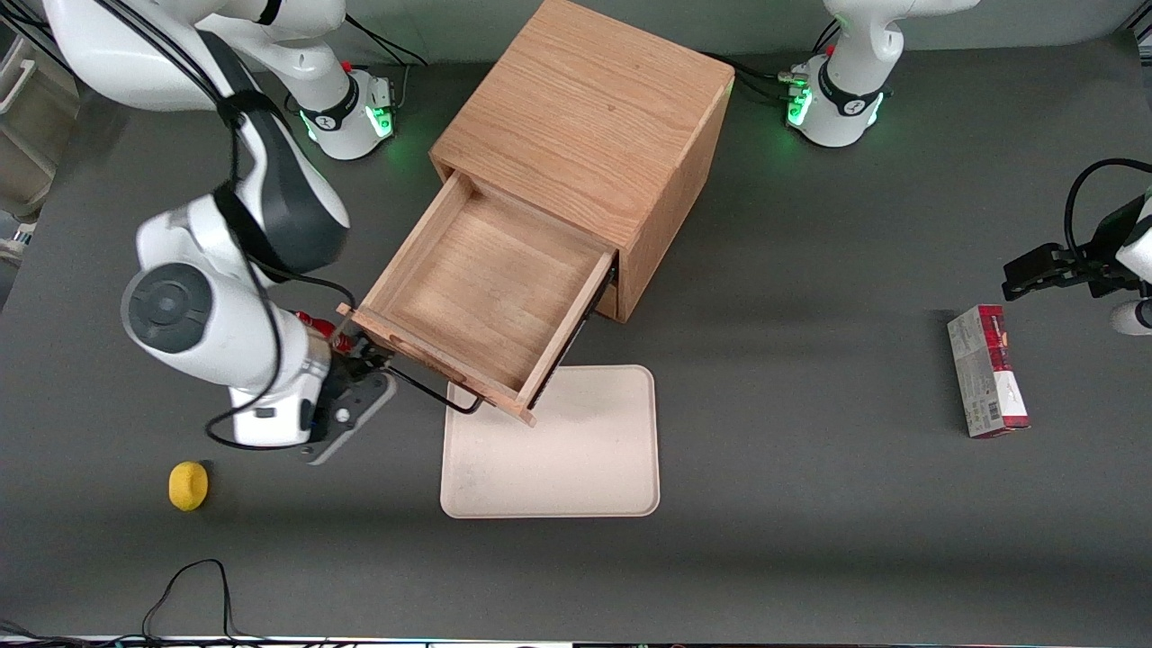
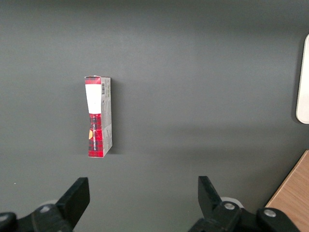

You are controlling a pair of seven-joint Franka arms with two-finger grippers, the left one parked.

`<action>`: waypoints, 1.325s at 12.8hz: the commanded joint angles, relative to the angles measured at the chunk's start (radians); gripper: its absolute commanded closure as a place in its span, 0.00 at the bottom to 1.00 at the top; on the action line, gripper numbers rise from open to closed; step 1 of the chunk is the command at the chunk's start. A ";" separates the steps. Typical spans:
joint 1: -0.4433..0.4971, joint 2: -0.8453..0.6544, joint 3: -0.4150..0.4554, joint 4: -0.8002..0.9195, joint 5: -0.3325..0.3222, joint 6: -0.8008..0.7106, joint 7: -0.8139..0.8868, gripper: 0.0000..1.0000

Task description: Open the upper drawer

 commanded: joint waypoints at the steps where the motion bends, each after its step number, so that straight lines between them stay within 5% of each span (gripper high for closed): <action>1: -0.010 -0.121 -0.108 0.057 0.023 -0.110 -0.013 0.00; 3: -0.007 -0.177 -0.166 0.039 0.030 -0.170 0.044 0.00; 8: -0.007 -0.423 -0.223 -0.252 0.133 -0.203 0.602 0.00; 12: -0.005 -0.739 -0.294 -0.650 0.181 -0.018 0.612 0.00; 17: -0.010 -0.715 -0.296 -0.600 0.164 -0.057 0.613 0.00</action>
